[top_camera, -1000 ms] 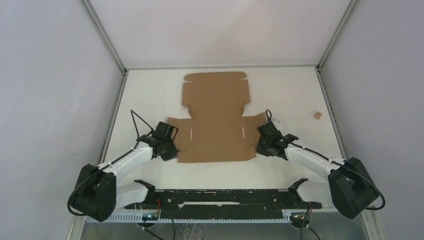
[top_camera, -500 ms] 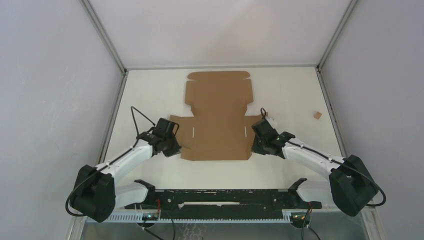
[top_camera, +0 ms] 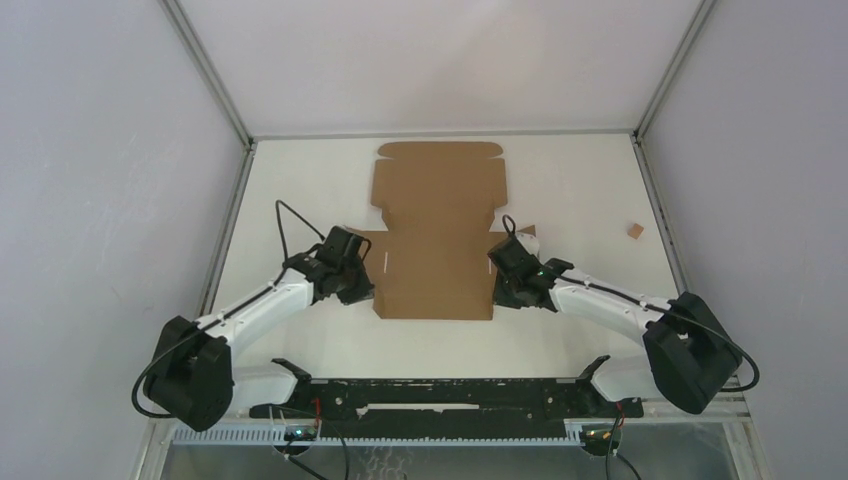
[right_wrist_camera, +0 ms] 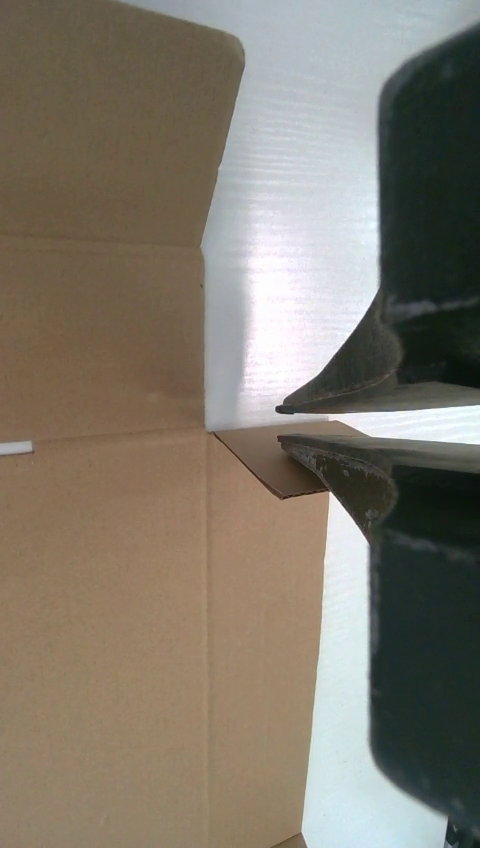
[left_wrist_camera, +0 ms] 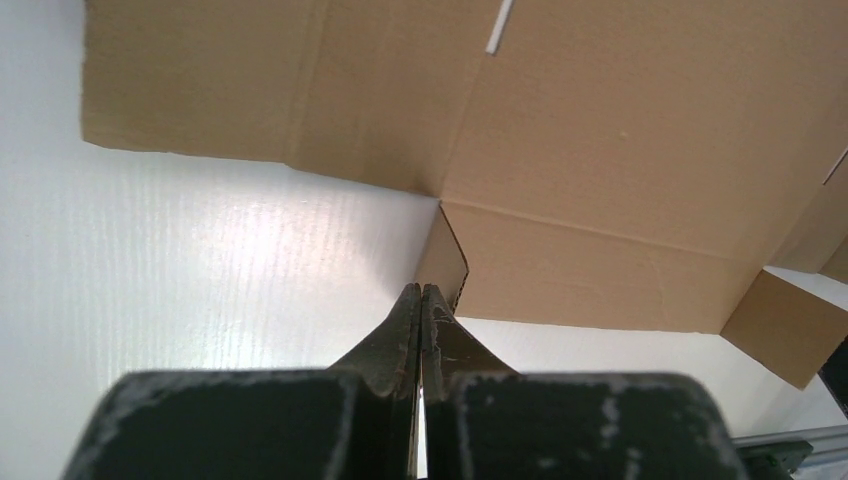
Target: Fold the paper box
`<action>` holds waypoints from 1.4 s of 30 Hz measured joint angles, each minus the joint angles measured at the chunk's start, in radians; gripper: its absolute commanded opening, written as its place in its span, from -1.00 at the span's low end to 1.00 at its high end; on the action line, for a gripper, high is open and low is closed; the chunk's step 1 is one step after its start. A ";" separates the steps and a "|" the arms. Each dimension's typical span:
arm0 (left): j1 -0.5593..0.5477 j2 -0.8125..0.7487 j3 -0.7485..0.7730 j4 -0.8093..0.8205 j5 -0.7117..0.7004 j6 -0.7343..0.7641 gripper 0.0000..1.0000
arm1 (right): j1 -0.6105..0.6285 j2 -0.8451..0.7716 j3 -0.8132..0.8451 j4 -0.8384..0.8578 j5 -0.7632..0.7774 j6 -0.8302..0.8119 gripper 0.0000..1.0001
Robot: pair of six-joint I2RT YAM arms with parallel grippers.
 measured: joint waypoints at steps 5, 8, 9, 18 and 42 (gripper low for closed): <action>-0.033 0.039 0.027 0.004 0.000 -0.008 -0.99 | 0.024 0.040 0.029 0.000 0.008 -0.001 -0.58; -0.055 0.065 0.038 0.006 -0.001 -0.011 -0.99 | 0.040 0.068 0.052 -0.003 0.014 -0.001 -0.57; -0.062 0.074 0.041 0.006 -0.001 -0.013 -0.99 | 0.045 0.078 0.061 -0.004 0.016 -0.002 -0.57; -0.111 0.151 0.076 0.014 -0.011 -0.020 -1.00 | 0.090 0.154 0.137 -0.054 0.064 -0.018 -0.57; -0.161 0.293 0.077 0.148 0.008 -0.061 -1.00 | 0.146 0.305 0.203 -0.022 0.078 -0.031 -0.56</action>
